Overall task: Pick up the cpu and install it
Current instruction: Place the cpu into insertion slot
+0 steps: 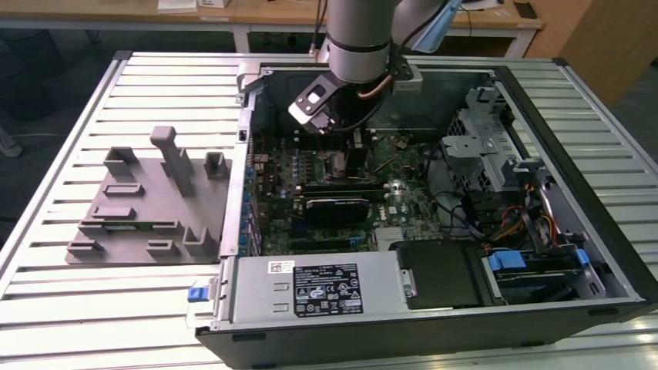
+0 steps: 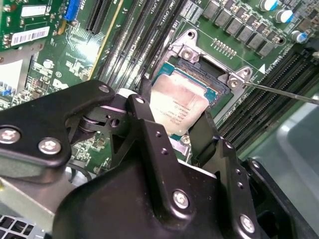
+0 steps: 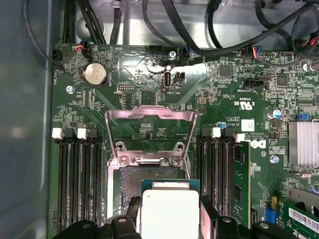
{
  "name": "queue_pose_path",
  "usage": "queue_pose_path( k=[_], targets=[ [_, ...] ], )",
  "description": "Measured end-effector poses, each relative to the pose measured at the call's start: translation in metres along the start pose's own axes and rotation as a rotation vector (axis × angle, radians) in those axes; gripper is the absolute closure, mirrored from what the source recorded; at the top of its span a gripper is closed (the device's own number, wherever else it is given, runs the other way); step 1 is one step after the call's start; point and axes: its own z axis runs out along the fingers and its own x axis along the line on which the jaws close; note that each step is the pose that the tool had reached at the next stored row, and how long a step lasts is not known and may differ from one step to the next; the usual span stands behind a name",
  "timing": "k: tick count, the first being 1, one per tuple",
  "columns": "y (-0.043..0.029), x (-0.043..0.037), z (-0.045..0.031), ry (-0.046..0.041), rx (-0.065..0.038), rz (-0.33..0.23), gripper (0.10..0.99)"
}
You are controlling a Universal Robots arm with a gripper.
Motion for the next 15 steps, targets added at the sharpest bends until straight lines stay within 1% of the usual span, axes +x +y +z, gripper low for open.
queue_pose_path(
  k=[4,5,6,9,10,15],
  targets=[
    [-0.0001,0.0006,0.0034,0.0001,-0.003,-0.001,0.541],
    [-0.0002,0.0006,0.0042,0.0033,-0.003,-0.002,0.541],
    [-0.0002,0.0006,0.0048,0.0086,-0.003,-0.003,0.541],
    [-0.0002,0.0008,0.0069,0.0178,-0.004,-0.004,0.541],
    [-0.0002,0.0009,0.0076,0.0194,-0.004,-0.004,0.541],
    [-0.0004,0.0013,0.0107,0.0192,-0.005,-0.004,0.541]
  ],
)
